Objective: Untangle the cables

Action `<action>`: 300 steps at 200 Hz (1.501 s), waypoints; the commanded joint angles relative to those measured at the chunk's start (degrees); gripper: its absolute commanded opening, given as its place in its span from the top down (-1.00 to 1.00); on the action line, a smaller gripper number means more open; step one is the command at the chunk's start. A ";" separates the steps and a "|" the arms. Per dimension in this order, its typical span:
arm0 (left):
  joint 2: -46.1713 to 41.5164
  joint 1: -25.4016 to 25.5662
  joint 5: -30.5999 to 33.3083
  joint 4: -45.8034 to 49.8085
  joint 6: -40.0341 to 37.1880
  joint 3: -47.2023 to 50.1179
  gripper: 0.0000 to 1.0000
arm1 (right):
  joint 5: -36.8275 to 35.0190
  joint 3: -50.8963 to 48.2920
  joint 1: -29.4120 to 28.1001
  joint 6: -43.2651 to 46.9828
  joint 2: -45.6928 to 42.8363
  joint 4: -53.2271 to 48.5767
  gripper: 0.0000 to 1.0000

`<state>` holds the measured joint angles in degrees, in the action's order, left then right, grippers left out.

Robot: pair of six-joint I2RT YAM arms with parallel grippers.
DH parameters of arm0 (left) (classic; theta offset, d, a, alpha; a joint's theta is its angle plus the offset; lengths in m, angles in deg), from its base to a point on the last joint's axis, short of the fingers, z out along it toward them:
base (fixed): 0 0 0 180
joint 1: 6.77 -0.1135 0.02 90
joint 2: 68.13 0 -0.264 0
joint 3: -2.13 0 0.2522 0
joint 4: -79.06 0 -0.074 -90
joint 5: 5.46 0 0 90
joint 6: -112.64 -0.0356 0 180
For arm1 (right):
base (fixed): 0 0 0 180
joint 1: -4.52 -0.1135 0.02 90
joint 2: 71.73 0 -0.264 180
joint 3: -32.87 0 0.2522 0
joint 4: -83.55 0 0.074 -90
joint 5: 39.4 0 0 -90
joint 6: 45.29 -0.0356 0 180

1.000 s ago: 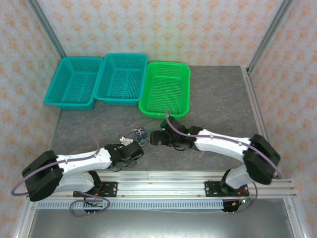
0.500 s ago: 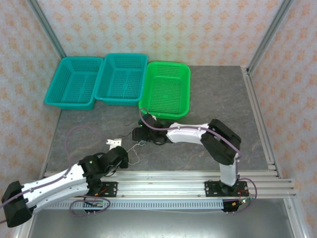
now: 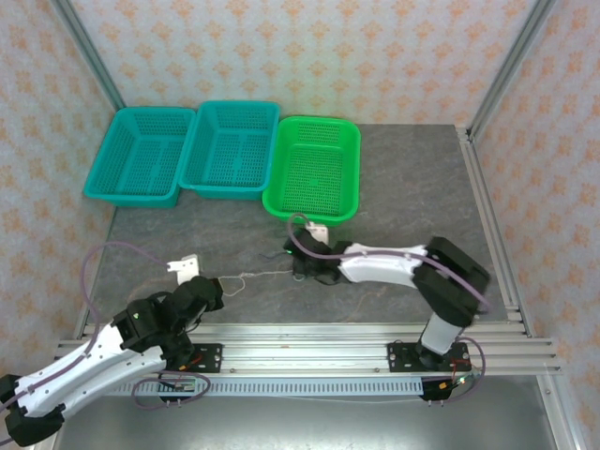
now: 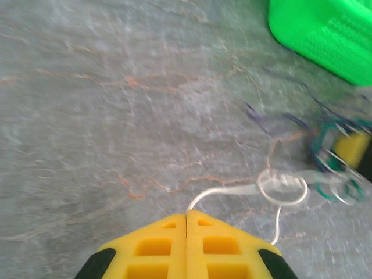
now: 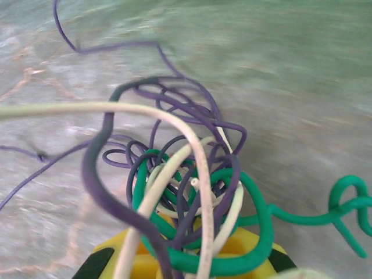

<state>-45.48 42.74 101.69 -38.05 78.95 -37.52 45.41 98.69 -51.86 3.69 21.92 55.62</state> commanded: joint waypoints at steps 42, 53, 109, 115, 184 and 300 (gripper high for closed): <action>4.78 -11.43 0.90 3.03 -3.08 -3.55 1.00 | -12.11 -18.19 9.39 -12.59 -35.99 -15.38 1.00; 5.79 -12.66 -0.01 2.29 -3.62 -3.55 1.00 | -13.76 -18.48 12.23 -12.24 -41.05 -19.03 1.00; 17.01 -13.22 -36.17 -29.88 -19.19 -2.20 0.65 | 3.69 -16.16 24.47 0.04 -44.33 -15.87 1.00; 18.90 -12.07 -37.39 -32.32 -19.94 -2.81 0.48 | 5.23 -15.39 24.48 0.36 -43.42 -15.45 1.00; 47.73 4.41 -34.91 -49.46 -31.74 -16.89 -0.45 | 16.54 -8.95 24.43 0.51 -38.16 -13.23 1.00; 65.24 4.84 -9.78 -53.58 -27.38 -23.89 1.00 | 10.03 -7.69 24.79 -1.71 -37.76 -19.65 1.00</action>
<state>23.61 47.62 78.30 -93.02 47.74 -62.54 62.78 88.89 -27.55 3.30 -15.22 40.39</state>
